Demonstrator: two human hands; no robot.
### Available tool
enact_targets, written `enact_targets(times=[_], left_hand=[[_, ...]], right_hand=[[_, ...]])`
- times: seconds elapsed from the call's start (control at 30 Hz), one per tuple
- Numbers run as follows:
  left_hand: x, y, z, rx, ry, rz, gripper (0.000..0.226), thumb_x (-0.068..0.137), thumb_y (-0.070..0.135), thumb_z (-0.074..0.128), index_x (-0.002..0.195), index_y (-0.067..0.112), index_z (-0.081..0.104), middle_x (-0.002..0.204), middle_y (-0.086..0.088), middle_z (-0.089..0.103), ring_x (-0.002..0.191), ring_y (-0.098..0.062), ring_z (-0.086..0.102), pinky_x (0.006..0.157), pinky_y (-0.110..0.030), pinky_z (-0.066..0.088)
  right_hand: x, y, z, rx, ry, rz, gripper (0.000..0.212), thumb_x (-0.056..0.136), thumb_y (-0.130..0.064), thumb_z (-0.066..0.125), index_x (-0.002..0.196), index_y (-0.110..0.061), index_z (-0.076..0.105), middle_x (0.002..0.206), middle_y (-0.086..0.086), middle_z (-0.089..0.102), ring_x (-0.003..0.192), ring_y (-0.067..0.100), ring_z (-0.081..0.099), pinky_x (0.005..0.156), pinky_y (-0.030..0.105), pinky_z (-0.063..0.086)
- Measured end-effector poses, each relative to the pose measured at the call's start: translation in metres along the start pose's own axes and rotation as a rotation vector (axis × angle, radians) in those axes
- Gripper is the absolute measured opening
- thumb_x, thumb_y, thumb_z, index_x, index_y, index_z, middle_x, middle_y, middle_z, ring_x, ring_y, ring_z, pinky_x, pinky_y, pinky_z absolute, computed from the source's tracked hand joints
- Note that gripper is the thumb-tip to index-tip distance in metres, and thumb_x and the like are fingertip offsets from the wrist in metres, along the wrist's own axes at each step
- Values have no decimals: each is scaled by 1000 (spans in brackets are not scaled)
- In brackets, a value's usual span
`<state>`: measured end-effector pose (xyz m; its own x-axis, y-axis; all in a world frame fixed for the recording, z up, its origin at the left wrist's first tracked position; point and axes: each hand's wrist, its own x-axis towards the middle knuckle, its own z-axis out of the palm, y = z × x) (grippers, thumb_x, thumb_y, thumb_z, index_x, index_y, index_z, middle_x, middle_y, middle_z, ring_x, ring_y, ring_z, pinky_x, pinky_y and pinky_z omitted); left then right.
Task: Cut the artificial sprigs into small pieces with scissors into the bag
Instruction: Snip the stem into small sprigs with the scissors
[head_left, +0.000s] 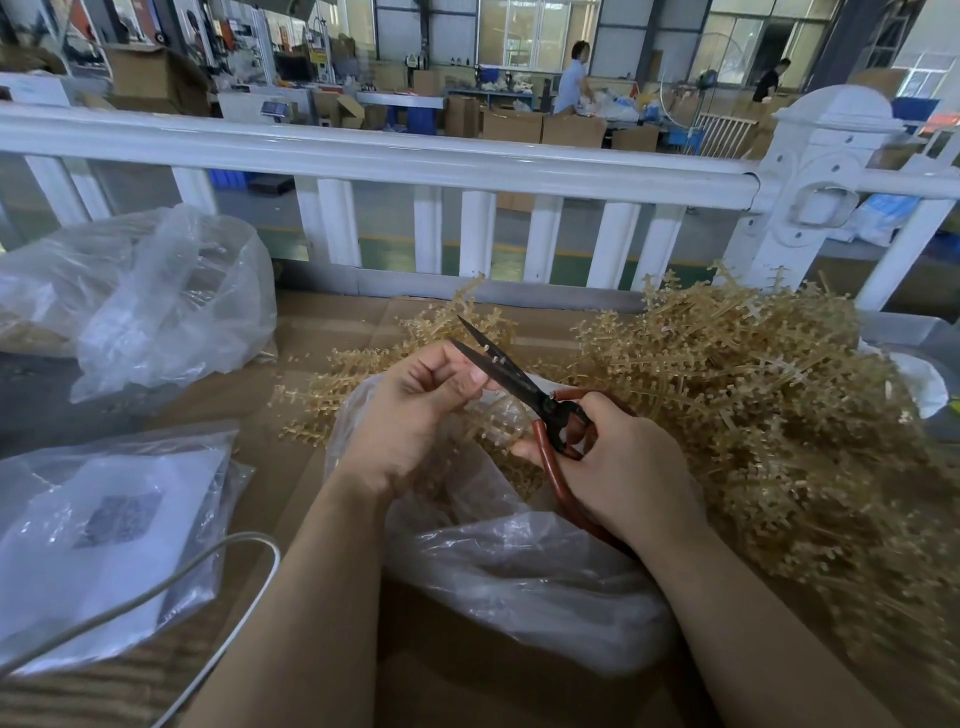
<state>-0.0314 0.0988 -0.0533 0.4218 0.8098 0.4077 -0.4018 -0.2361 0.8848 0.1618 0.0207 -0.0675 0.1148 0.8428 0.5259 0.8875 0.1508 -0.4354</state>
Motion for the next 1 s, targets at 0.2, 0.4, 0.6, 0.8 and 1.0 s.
enact_targets(times=[0.2,0.4,0.6,0.8,1.0], left_hand=[[0,-2,2,-1,35,-9,10,84,2,63,89,7,70,83,-3,74,78,-12,69,73,-24,57],[1,-3,0,13,32,-33,12,81,6,67,92,3,71,90,-8,75,86,-19,70,80,-28,56],[0,-1,2,24,-1,-13,6,86,5,63,90,3,67,81,-4,73,77,-12,67,74,-22,52],[0,1,3,78,20,22,9,90,10,58,92,4,64,77,-4,70,72,-11,63,70,-22,51],[0,1,2,70,35,13,23,88,13,61,99,-7,59,77,-6,70,72,-14,62,72,-24,50]], right_hand=[[1,-2,-1,-36,17,-5,79,68,-102,27,100,-36,57,75,-24,62,74,3,68,58,19,50],[0,-3,1,-34,13,18,87,66,-103,23,105,-35,60,75,-24,61,74,3,68,59,22,53],[0,-3,0,-38,4,21,84,67,-102,27,103,-34,60,74,-23,62,73,4,69,61,29,59],[0,-3,-1,-25,0,8,82,70,-100,31,105,-33,62,74,-22,64,72,5,69,62,32,60],[0,-1,-1,-23,-18,7,85,70,-99,33,105,-29,64,78,-16,70,75,7,70,66,35,61]])
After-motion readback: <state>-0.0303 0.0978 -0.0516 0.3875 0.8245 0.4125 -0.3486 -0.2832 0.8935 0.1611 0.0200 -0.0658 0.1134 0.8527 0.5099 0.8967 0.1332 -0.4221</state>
